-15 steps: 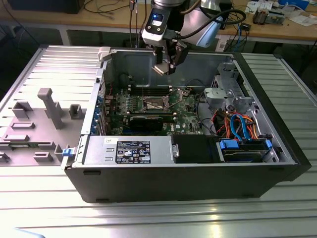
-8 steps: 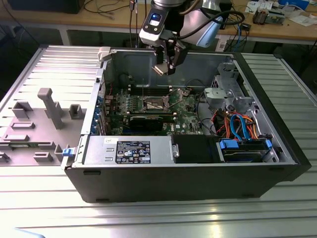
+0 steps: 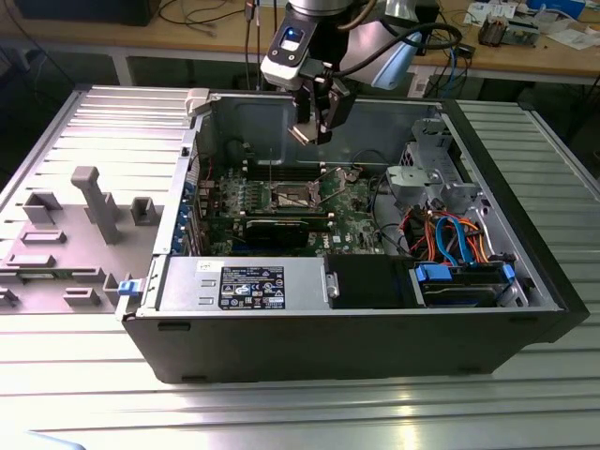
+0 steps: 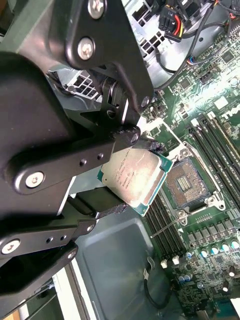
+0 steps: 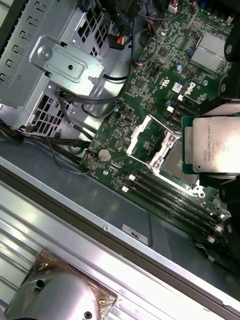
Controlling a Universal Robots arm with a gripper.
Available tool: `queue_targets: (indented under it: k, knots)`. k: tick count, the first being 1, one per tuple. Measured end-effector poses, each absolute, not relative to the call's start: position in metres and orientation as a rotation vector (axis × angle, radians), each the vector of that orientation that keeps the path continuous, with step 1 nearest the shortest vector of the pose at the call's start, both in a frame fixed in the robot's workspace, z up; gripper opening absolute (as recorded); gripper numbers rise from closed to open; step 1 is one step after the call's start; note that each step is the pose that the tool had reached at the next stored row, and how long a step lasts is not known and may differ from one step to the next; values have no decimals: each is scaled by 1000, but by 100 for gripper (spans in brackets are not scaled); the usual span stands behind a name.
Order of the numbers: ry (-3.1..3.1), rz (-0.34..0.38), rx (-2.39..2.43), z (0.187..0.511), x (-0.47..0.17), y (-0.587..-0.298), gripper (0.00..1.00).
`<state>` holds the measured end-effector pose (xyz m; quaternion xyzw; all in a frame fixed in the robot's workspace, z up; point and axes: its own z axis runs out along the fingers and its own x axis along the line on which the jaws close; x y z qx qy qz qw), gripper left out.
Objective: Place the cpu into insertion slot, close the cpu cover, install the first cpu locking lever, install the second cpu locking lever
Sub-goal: 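Place the cpu into insertion slot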
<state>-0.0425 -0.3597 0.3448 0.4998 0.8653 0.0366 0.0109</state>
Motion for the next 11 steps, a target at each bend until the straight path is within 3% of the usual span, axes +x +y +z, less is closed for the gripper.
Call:
queue_targets:
  k: [11]
  knots:
    - [2678,114,1594,343,-42,-360,55]
